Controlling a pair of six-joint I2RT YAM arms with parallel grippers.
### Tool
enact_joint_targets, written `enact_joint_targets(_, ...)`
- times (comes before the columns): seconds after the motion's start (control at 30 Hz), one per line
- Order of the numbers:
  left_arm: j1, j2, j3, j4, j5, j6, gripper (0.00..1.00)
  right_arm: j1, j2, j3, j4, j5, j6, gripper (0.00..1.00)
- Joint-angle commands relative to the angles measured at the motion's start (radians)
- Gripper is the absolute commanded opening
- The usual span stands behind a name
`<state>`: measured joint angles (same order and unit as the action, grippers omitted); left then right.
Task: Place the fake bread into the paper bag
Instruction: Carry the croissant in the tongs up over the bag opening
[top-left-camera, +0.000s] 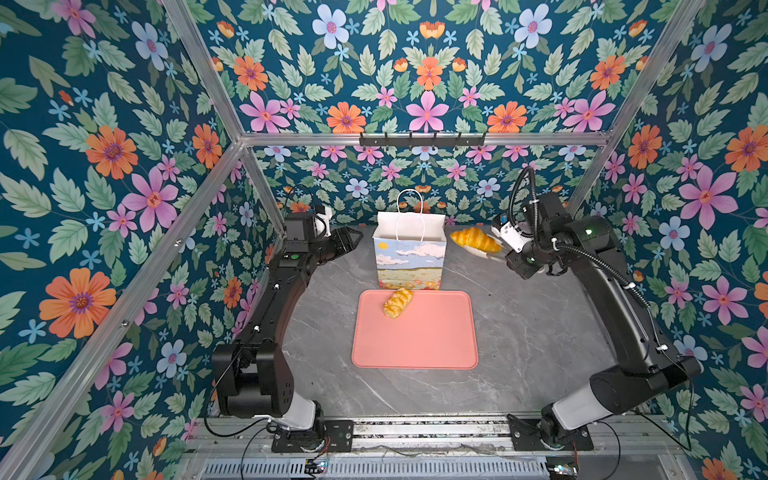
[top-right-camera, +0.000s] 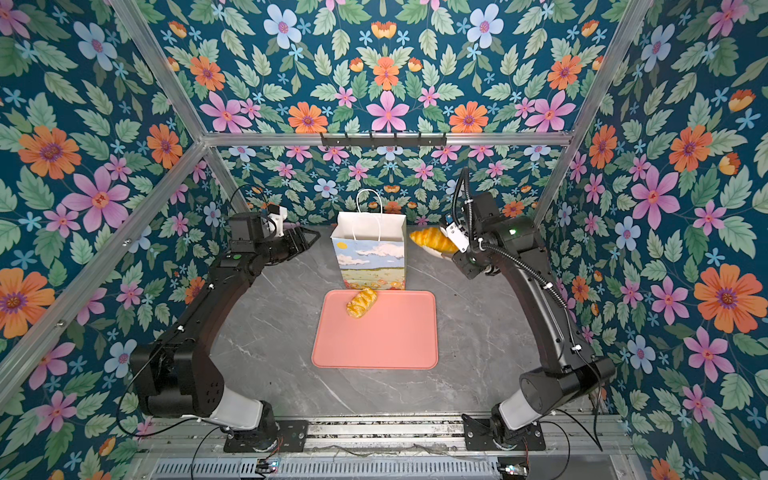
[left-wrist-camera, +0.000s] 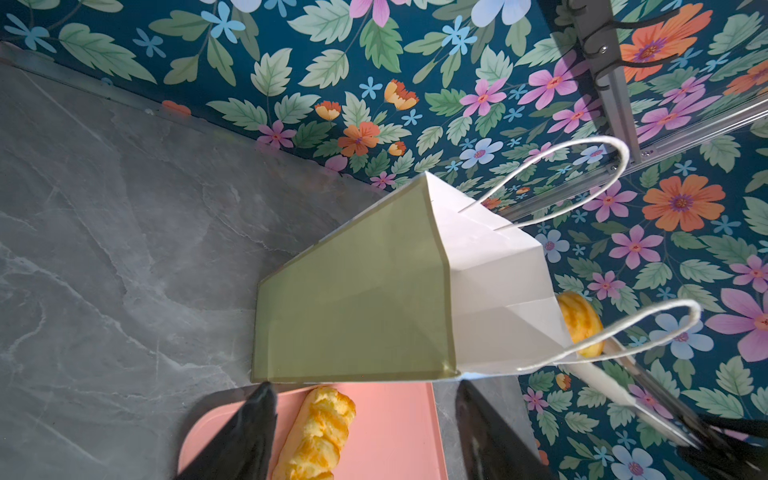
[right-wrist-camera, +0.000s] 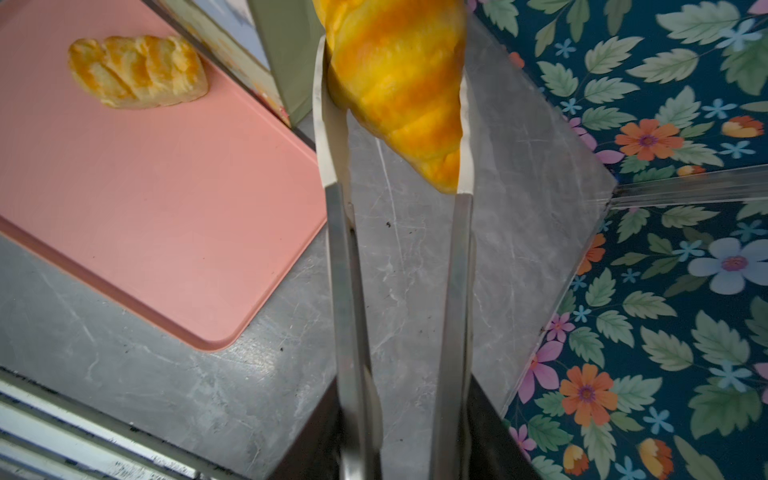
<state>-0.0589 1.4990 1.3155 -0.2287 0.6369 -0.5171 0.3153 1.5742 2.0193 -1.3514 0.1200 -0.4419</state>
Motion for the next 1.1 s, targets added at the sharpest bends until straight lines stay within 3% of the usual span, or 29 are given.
enact_joint_targets(0.0,0.001,-0.013,0.008,-0.012,-0.014,0.004,0.69,-0.017,0.038,0.096,-0.044,0.030,-0.044,0.40)
enact_joint_targets(0.57,-0.033,0.042,0.080,-0.009,-0.031,-0.028,0.69,-0.004,0.249,0.496,-0.081,-0.119,-0.079,0.40)
enact_joint_targets(1.07,-0.106,0.201,0.301,-0.121,-0.062,0.032,0.68,0.087,0.337,0.606,-0.061,-0.208,-0.052,0.41)
